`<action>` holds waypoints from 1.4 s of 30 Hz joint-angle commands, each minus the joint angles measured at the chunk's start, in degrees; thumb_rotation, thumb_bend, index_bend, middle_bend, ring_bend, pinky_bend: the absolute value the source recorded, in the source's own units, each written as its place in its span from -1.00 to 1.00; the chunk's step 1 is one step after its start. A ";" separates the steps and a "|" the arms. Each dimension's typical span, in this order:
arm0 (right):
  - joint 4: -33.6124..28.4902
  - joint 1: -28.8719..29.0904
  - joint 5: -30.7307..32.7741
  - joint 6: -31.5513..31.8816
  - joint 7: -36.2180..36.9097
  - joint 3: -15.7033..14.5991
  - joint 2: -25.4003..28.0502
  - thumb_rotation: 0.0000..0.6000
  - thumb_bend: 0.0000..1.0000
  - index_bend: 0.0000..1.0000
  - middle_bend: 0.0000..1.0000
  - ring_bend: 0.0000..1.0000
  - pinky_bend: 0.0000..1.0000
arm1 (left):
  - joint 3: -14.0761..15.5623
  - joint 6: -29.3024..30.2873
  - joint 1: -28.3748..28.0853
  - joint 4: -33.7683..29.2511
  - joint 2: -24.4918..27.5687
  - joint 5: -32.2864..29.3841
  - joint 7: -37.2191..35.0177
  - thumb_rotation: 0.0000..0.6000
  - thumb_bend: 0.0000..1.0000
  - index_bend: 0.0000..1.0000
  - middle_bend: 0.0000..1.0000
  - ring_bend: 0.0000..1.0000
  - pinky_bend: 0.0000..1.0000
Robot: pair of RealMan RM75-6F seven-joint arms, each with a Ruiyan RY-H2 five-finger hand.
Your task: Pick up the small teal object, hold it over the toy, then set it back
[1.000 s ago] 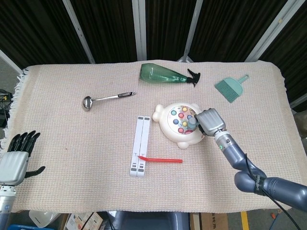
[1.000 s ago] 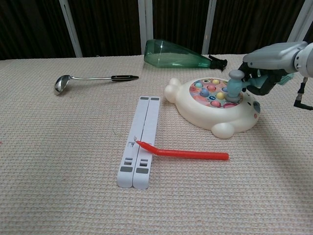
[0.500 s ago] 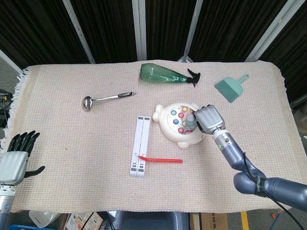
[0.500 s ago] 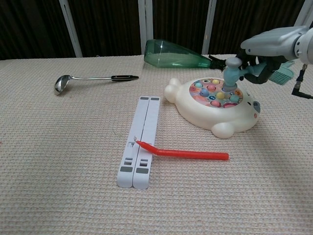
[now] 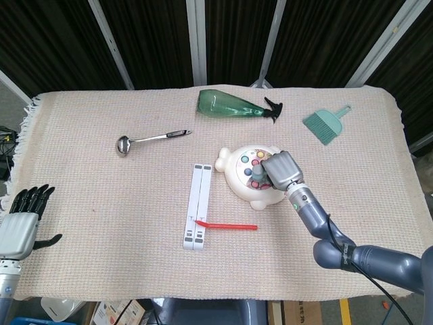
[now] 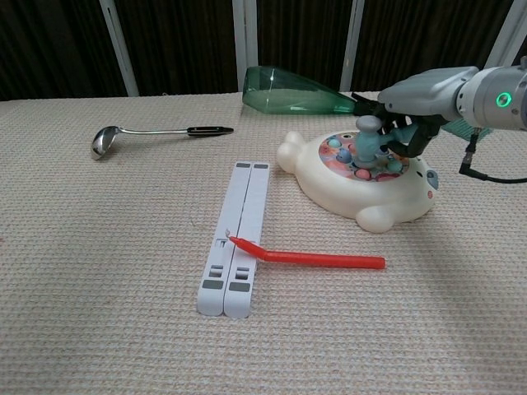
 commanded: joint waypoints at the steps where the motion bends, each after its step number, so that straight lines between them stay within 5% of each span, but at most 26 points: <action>1: 0.08 0.31 0.67 0.56 -0.45 -0.35 -0.05 1.00 0.70 0.94 0.65 0.29 -0.11 | -0.05 -0.08 -0.09 0.17 -0.08 -0.08 -0.13 1.00 -0.82 -0.88 -0.97 -1.00 -1.00; 17: -9.06 -5.79 -3.46 7.47 6.09 -1.25 10.01 1.00 0.70 0.94 0.65 0.29 -0.11 | -0.08 1.64 0.25 -1.19 0.94 0.85 0.37 1.00 -0.82 -0.89 -0.97 -1.00 -1.00; 42: 28.18 -18.33 -19.31 -3.36 42.58 -4.50 -3.26 1.00 0.70 0.80 0.63 0.15 -0.13 | 1.07 3.77 1.54 -9.08 3.53 2.00 7.08 1.00 -0.82 -0.89 -0.97 -1.00 -1.00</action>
